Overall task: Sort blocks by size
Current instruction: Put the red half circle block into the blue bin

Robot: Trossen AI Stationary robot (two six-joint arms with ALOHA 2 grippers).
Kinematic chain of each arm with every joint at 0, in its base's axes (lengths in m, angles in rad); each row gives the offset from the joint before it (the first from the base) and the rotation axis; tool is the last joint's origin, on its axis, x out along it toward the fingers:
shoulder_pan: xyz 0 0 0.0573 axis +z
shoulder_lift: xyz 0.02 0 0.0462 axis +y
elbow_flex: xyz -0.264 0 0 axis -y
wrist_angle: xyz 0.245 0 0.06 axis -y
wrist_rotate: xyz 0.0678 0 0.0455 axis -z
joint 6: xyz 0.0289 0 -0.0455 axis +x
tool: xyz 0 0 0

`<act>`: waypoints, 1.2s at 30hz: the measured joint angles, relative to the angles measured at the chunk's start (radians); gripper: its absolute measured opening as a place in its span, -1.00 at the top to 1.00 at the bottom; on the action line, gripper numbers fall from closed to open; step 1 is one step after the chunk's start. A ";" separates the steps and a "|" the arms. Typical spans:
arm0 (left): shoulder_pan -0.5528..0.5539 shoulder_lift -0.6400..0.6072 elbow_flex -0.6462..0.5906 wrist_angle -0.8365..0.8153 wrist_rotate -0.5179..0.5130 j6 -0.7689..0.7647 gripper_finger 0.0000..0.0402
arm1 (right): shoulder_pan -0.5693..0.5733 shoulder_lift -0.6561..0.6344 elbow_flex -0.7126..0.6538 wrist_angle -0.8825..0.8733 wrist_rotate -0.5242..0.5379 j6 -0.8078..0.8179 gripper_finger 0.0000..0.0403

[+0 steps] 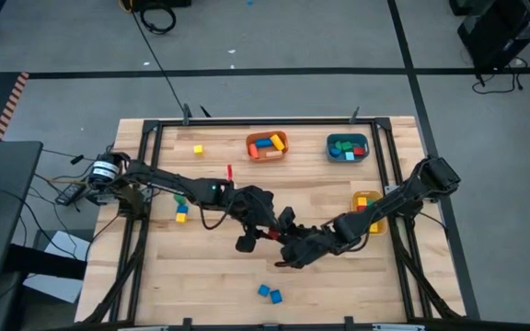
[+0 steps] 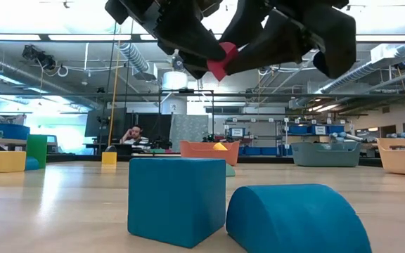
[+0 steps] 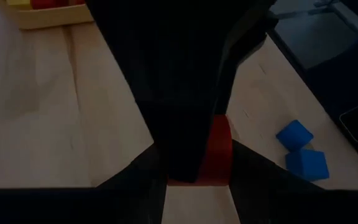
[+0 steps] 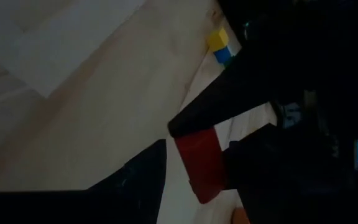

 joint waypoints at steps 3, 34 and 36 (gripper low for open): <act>0.000 0.000 0.000 0.006 0.000 0.000 0.27 | -0.002 0.000 0.000 0.000 -0.004 -0.002 0.14; 0.000 -0.001 0.000 0.047 -0.083 -0.052 -0.07 | 0.002 0.000 -0.001 -0.058 -0.027 0.049 0.49; 0.000 -0.001 0.000 0.056 -0.083 -0.052 -0.09 | 0.006 0.000 -0.001 -0.097 -0.029 0.092 0.50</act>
